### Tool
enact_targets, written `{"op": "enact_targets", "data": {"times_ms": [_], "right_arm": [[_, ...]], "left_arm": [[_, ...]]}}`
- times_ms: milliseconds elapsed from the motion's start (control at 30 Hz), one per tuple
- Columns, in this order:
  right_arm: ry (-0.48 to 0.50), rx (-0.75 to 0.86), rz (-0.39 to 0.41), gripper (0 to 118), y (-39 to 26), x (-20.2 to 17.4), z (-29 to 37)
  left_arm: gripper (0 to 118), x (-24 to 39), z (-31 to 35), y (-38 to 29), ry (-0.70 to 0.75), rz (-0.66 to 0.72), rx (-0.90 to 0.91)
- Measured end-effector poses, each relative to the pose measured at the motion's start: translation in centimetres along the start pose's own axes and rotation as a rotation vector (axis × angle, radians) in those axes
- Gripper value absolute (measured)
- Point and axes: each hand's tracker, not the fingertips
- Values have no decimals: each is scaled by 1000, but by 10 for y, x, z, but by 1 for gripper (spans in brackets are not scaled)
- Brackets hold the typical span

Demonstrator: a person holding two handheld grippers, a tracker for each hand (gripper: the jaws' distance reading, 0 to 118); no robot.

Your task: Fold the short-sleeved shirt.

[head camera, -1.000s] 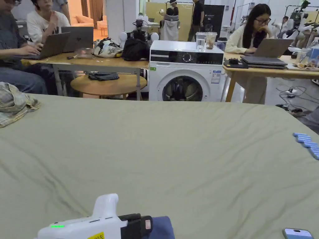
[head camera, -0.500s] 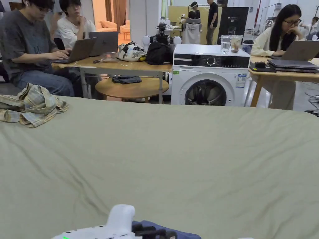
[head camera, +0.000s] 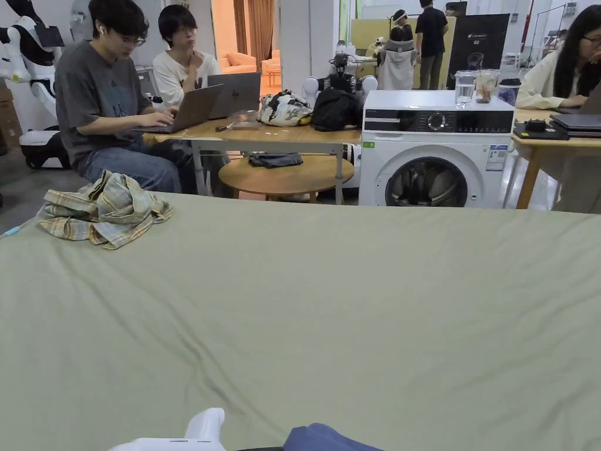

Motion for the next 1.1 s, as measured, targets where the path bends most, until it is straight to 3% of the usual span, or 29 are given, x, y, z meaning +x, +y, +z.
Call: {"op": "enact_targets", "data": {"times_ms": [100,133,167,200,333,433,500,600,700,800,1067,1100], "right_arm": [[-2,-2,-2,0,-1,-1,0],[-4,-2,-3,0,-1,-1,0],[-5,0,-3,0,-1,-1,-1],[-8,4,-2,0,-2,-1,-1],[-21,42,0,0,-8,-6,3],[-47,276,82,0,-16,-21,30],[25,298,49,0,1,-29,36],[51,390,71,0,36,-47,30],[109,495,103,0,70,-71,20],[226,510,92,0,104,-96,7],[263,481,207,0,159,-167,-43],[275,469,215,0,162,-172,-46]], "left_arm": [[76,3,-22,4,35,-25,-34],[64,3,-25,4,16,-23,-38],[39,4,-25,4,0,-17,-38],[33,4,-28,3,0,-8,-46],[32,6,-27,0,38,-15,-37],[31,6,-9,-1,0,17,27],[31,5,16,4,-20,21,77],[31,0,67,17,68,-27,178],[31,-30,132,21,144,29,314],[31,-74,197,27,285,94,437],[31,-158,272,55,584,186,531],[38,-157,277,58,674,153,529]]}}
